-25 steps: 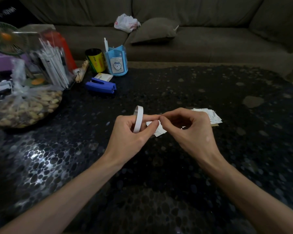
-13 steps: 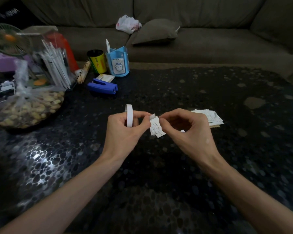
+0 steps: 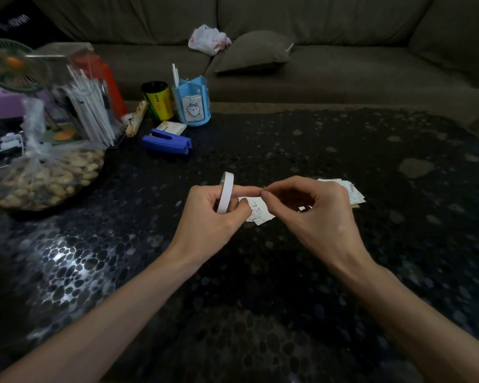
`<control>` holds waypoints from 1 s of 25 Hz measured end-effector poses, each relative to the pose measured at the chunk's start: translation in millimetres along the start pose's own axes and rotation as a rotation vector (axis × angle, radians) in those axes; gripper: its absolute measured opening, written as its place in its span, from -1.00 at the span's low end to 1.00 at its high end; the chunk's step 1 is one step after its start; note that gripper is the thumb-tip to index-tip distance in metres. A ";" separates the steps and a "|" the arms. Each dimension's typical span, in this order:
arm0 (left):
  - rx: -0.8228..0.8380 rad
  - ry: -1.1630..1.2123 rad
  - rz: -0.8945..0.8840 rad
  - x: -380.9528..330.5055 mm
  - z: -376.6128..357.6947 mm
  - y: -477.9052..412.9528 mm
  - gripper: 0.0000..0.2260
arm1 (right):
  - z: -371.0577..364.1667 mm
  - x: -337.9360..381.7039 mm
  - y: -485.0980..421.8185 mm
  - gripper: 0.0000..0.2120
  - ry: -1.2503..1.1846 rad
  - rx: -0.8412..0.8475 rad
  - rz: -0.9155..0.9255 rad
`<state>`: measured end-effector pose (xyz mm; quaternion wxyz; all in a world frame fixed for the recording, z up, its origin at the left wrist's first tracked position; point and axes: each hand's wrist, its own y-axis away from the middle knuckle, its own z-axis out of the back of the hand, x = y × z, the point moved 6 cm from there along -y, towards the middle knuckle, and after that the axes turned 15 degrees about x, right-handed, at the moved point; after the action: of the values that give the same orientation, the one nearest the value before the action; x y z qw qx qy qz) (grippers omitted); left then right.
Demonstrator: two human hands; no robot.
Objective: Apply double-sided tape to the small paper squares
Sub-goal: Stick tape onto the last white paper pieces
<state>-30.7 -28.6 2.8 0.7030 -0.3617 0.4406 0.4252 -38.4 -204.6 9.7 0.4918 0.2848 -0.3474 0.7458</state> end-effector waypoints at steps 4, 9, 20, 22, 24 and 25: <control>0.033 -0.012 -0.006 -3.0 -1.8 1.1 -0.78 | 1.4 1.1 0.4 -0.82 0.030 0.008 0.000; 0.041 -0.018 -0.011 -4.2 -1.1 1.4 -0.77 | 0.5 0.8 -0.3 -0.82 0.033 0.016 0.001; 0.031 -0.018 -0.016 -2.8 -1.1 0.5 -0.77 | 2.3 0.7 -0.2 -0.87 0.025 -0.006 0.035; 0.034 -0.019 -0.020 -2.3 -1.3 -0.1 -0.77 | 1.7 0.2 -0.5 -0.87 0.025 0.005 0.031; 0.038 -0.018 -0.025 -2.0 -0.6 -0.4 -0.77 | 1.0 -0.3 -0.9 -0.86 0.025 0.012 0.028; 0.041 -0.021 -0.027 -2.0 -0.6 -0.6 -0.76 | 1.4 -0.7 -1.1 -0.87 0.023 0.005 0.027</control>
<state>-30.9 -29.9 4.6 0.7206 -0.3486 0.4369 0.4103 -37.0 -205.8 10.3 0.4850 0.2729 -0.3436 0.7565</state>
